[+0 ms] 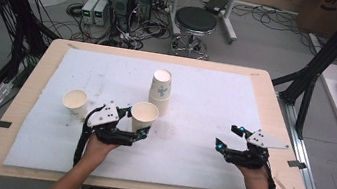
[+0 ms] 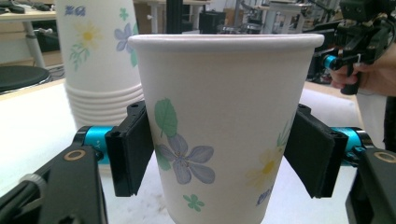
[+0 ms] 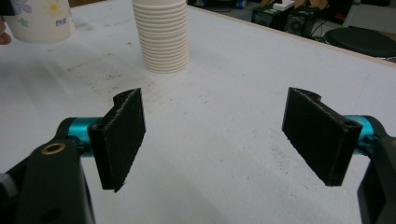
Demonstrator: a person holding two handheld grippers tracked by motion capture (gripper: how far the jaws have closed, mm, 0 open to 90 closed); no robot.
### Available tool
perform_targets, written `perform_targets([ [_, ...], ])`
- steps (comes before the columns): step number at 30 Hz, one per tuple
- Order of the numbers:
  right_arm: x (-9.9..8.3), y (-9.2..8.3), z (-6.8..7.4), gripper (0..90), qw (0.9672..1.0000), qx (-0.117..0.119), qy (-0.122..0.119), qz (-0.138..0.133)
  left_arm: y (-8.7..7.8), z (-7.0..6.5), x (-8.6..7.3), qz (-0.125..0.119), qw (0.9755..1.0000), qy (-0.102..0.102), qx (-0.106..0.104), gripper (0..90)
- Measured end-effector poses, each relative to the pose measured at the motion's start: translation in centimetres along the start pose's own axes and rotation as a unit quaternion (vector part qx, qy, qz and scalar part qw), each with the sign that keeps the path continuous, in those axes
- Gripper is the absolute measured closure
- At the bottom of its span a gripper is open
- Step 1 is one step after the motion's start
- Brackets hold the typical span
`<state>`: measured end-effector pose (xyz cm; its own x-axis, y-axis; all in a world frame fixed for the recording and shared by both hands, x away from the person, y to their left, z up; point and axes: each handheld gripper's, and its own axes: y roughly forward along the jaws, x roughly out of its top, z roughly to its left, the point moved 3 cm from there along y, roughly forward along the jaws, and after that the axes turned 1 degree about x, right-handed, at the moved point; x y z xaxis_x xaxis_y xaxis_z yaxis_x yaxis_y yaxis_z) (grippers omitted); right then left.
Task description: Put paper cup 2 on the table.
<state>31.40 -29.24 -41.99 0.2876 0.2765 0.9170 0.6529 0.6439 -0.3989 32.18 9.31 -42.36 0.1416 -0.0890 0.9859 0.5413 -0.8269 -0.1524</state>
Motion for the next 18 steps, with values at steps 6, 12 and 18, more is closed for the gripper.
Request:
perform_targets([
  [6, -0.1, 0.2, 0.1, 22.1, 1.0, 0.0, -0.003, 0.009, 2.1, 0.0, 0.2, 0.001, 1.0, 0.001, -0.003, 28.9],
  [12, -0.1, 0.1, 0.3, 22.1, 0.9999, 0.005, -0.005, 0.007, 4.5, -0.4, 0.0, 0.011, 0.9999, 0.008, -0.01, 28.9],
  [18, 0.0, 0.0, 0.3, 22.1, 0.9999, 0.007, -0.007, 0.006, 7.0, -1.1, -0.4, 0.024, 0.9993, 0.017, -0.022, 29.4],
])
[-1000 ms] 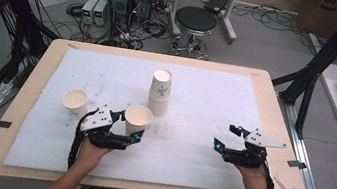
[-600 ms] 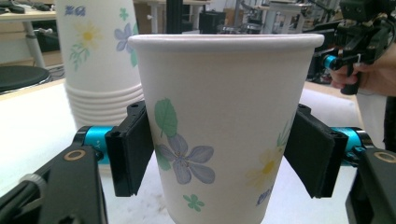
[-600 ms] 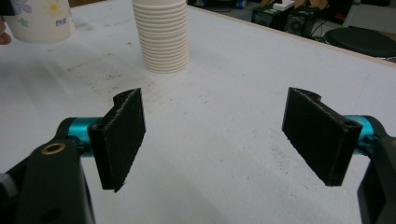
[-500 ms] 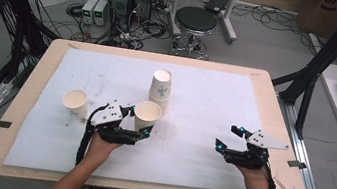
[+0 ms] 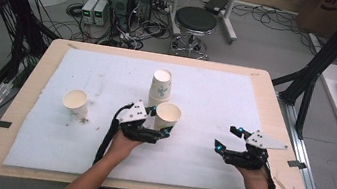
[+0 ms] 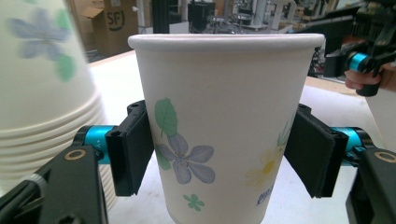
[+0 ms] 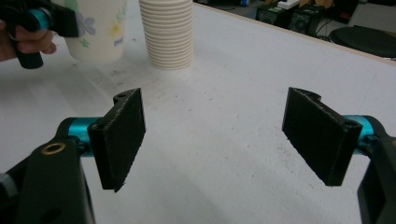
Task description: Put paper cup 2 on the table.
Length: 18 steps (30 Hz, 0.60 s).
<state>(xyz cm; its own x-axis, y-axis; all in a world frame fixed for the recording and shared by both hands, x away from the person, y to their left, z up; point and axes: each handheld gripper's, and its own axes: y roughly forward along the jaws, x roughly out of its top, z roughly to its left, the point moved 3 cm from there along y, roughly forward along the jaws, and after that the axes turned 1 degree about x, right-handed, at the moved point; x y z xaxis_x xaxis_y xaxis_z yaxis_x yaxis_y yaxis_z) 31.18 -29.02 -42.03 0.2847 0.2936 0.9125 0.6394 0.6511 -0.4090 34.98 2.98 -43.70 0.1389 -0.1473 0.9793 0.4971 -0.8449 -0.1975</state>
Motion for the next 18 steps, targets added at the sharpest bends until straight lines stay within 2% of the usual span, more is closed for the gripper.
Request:
perform_targets([
  [8, 0.1, 0.3, 0.1, 22.1, 1.0, 0.005, -0.003, 0.0, 2.7, -0.1, -1.0, 0.03, 0.9995, -0.012, -0.009, 29.7],
  [13, 0.1, 0.3, 0.0, 22.1, 1.0, 0.005, -0.002, -0.001, 3.4, -0.5, -1.6, 0.06, 0.9981, -0.002, -0.012, 29.9],
  [18, 0.1, 0.3, 0.0, 22.1, 1.0, 0.006, -0.002, 0.001, 3.6, -0.8, -1.9, 0.079, 0.9968, 0.002, -0.01, 30.0],
])
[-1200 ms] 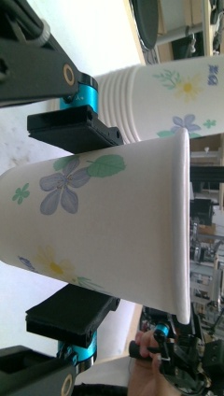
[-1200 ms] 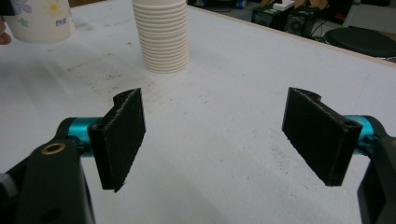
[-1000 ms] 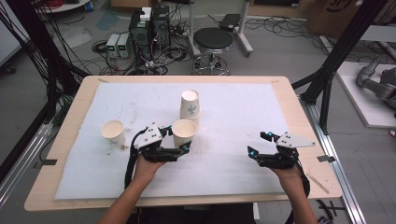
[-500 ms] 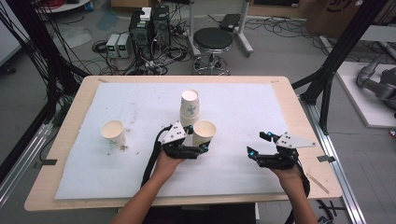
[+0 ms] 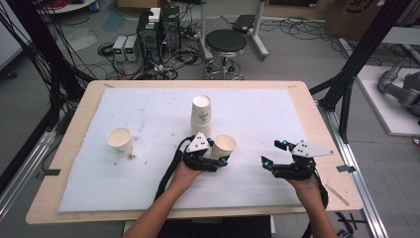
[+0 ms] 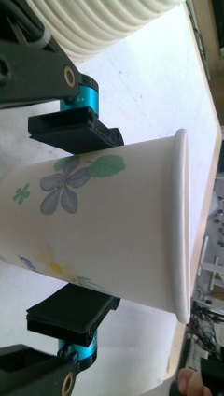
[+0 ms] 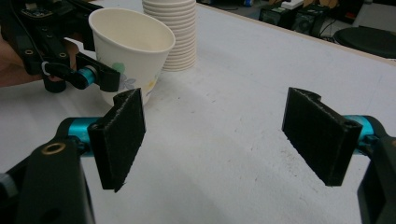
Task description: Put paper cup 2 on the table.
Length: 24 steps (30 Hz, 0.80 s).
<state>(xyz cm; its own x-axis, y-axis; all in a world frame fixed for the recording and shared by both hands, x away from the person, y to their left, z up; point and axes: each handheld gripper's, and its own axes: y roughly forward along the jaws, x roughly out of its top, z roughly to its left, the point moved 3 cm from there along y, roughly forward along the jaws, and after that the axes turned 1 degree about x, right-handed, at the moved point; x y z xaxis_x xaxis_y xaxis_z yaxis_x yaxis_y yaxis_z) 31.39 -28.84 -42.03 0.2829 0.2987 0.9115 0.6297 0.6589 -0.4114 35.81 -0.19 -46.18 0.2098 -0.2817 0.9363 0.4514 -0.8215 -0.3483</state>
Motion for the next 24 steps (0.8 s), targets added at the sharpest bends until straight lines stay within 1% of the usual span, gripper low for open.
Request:
perform_targets([
  [3, 0.0, 0.0, 0.1, 22.1, 1.0, 0.001, 0.001, 0.0, 0.1, -0.3, -0.1, 0.012, 0.9999, 0.007, 0.009, 30.1],
  [7, 0.0, -0.1, 0.1, 22.1, 1.0, 0.001, 0.005, 0.001, 0.1, -0.6, -0.2, 0.036, 0.9991, 0.009, 0.02, 30.4],
  [9, -0.1, 0.0, 0.1, 22.1, 1.0, 0.003, 0.004, 0.002, -0.1, -0.7, -0.3, 0.037, 0.999, 0.012, 0.022, 30.7],
  [11, -0.1, 0.1, 0.2, 22.1, 1.0, 0.003, 0.002, 0.004, -0.4, -0.7, -0.4, 0.041, 0.9988, 0.009, 0.025, 30.9],
  [16, -0.1, 0.1, 0.2, 22.1, 1.0, 0.003, 0.005, 0.004, -1.2, -0.6, -0.8, 0.053, 0.9983, 0.006, 0.023, 30.8],
  [17, -0.1, 0.1, 0.2, 22.1, 1.0, 0.003, 0.002, 0.004, -1.3, -0.7, -0.9, 0.054, 0.9982, 0.007, 0.023, 30.7],
  [18, -0.1, 0.1, 0.3, 22.1, 1.0, 0.004, 0.005, 0.005, -1.4, -0.7, -0.9, 0.058, 0.998, 0.011, 0.023, 30.7],
  [20, -0.1, 0.2, 0.3, 22.1, 1.0, 0.004, 0.004, 0.005, -1.5, -0.7, -1.0, 0.061, 0.9978, 0.013, 0.024, 30.5],
  [24, -0.1, 0.2, 0.3, 22.1, 1.0, 0.006, 0.003, 0.006, -1.5, -0.7, -1.0, 0.062, 0.9977, 0.009, 0.025, 29.0],
])
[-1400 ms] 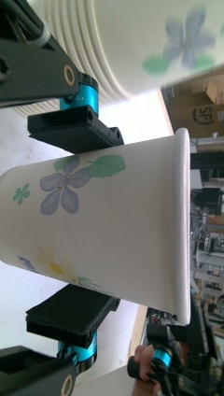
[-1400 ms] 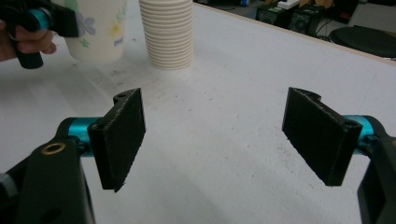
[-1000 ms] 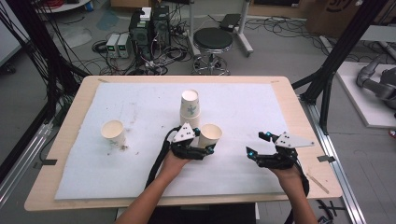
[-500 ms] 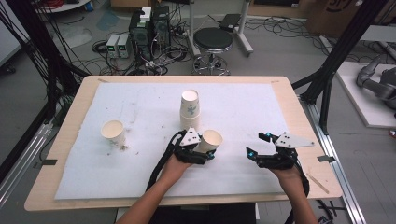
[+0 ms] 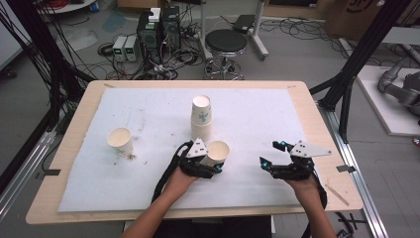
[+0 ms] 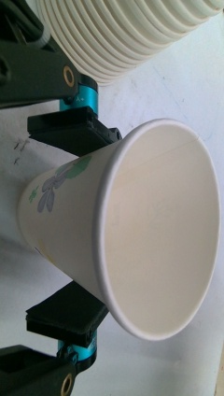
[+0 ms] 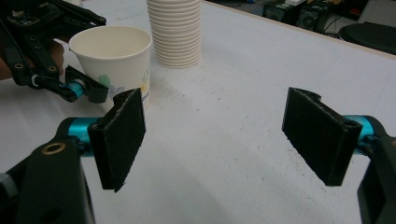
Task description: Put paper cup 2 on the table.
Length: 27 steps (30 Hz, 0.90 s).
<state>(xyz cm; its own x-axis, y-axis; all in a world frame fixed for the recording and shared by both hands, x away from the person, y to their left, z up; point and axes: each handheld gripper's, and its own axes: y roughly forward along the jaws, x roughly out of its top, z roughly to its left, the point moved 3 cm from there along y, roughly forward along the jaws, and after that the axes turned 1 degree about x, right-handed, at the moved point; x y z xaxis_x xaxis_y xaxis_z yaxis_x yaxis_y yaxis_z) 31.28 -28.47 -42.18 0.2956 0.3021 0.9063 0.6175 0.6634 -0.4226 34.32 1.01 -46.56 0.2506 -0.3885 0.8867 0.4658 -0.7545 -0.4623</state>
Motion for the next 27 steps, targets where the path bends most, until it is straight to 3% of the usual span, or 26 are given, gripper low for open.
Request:
perform_targets([
  [2, 0.0, 0.0, 0.0, 22.1, 1.0, 0.0, 0.001, 0.0, -0.1, 0.0, 0.0, -0.001, 1.0, 0.0, 0.0, 26.3],
  [5, -0.1, 0.0, -0.1, 22.1, 1.0, 0.0, 0.002, 0.001, -0.5, 0.0, -0.1, -0.004, 0.9998, -0.016, -0.006, 18.3],
  [8, -0.2, 0.0, -0.3, 22.1, 1.0, -0.002, 0.002, 0.001, -1.4, -0.1, -0.5, -0.006, 0.9998, -0.018, 0.0, 17.2],
  [16, -0.4, -0.2, -0.4, 22.1, 1.0, -0.007, 0.004, 0.003, -5.9, 0.6, -1.8, -0.044, 0.9982, -0.041, -0.003, 17.1],
  [20, -0.6, -0.4, -0.5, 22.1, 0.9998, -0.02, 0.001, 0.002, -8.7, 1.8, -2.2, -0.08, 0.9953, -0.052, 0.02, 17.1],
  [27, -1.1, -0.8, -0.7, 22.1, 0.9994, -0.033, 0.005, 0.003, -12.5, 3.9, -3.1, -0.13, 0.9866, -0.071, 0.068, 16.2],
])
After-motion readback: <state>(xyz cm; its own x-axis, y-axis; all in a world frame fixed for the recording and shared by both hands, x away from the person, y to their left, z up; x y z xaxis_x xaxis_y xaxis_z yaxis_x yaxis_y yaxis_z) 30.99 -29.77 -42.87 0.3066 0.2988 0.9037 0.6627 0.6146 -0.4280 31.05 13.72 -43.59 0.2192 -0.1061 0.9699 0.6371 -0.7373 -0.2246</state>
